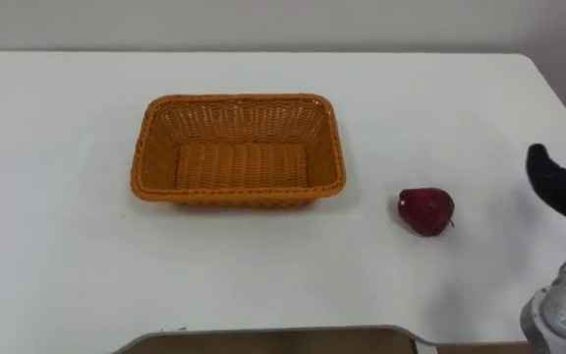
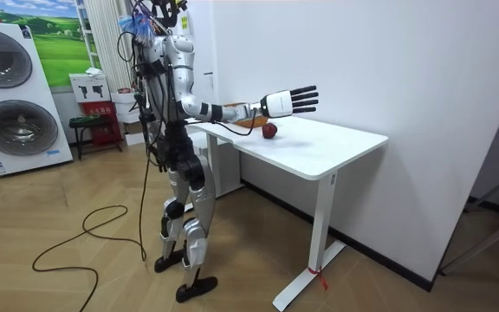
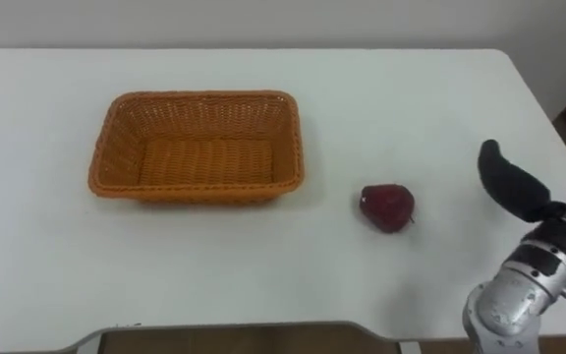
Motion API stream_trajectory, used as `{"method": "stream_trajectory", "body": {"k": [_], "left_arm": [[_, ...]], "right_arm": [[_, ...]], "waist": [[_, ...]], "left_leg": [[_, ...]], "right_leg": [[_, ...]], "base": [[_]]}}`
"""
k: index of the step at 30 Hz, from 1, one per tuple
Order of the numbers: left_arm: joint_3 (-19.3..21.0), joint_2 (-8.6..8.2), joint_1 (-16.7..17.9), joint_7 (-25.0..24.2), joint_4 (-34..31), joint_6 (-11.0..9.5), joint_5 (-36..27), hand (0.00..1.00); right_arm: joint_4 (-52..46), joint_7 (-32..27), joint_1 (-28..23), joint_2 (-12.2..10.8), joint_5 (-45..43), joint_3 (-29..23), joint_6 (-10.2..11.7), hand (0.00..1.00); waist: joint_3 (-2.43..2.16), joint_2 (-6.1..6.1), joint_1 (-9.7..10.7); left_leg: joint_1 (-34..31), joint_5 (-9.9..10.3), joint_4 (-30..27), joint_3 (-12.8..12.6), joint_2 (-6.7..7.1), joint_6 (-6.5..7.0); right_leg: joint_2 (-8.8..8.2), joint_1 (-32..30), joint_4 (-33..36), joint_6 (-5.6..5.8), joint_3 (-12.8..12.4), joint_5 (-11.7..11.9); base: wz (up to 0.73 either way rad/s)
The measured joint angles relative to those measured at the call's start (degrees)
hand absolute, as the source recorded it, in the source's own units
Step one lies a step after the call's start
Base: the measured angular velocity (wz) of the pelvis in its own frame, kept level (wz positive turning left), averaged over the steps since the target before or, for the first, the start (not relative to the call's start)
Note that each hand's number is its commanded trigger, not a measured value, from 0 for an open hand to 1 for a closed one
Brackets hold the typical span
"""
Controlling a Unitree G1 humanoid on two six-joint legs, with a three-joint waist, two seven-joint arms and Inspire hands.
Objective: Pick and place apple
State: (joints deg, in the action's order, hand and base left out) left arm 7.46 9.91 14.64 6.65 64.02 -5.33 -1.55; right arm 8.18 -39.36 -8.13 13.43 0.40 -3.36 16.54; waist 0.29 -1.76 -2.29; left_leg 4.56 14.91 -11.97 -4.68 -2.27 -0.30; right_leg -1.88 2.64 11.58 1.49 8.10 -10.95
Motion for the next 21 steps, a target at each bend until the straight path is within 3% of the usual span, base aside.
{"method": "stream_trajectory", "body": {"k": [4, 14, 21], "left_arm": [[-2.19, 0.05, -0.12, -0.53, -0.05, -0.01, -0.01, 0.0], [-4.05, 1.01, -0.13, -2.41, 0.1, 0.0, -0.11, 0.0], [-4.17, 0.79, -2.18, -2.33, 0.21, -0.04, -0.23, 0.0]], "right_arm": [[0.33, 4.16, -0.09, -0.02, -0.58, 3.53, -1.67, 0.0], [0.33, 9.32, -0.08, -0.05, -0.96, 5.34, -1.66, 0.0], [0.25, 11.85, -1.99, -0.04, -5.64, 8.47, -1.64, 0.0]], "waist": [[0.28, -0.14, -0.07], [0.43, -0.09, -0.02], [0.05, 0.18, -0.53]], "left_leg": [[0.28, 0.0, 0.25, 0.02, 0.0, -0.01], [0.63, 0.0, 0.31, 0.16, 0.01, -0.01], [1.16, -0.01, 0.59, 0.21, 0.0, -0.02]], "right_leg": [[0.01, 0.39, -0.09, 0.0, 0.11, 0.0], [0.02, 1.24, -0.99, 0.02, 0.53, 0.03], [0.03, 1.5, -0.98, 0.03, 0.31, 0.02]], "base": [[0.0], [0.0], [0.0]]}}
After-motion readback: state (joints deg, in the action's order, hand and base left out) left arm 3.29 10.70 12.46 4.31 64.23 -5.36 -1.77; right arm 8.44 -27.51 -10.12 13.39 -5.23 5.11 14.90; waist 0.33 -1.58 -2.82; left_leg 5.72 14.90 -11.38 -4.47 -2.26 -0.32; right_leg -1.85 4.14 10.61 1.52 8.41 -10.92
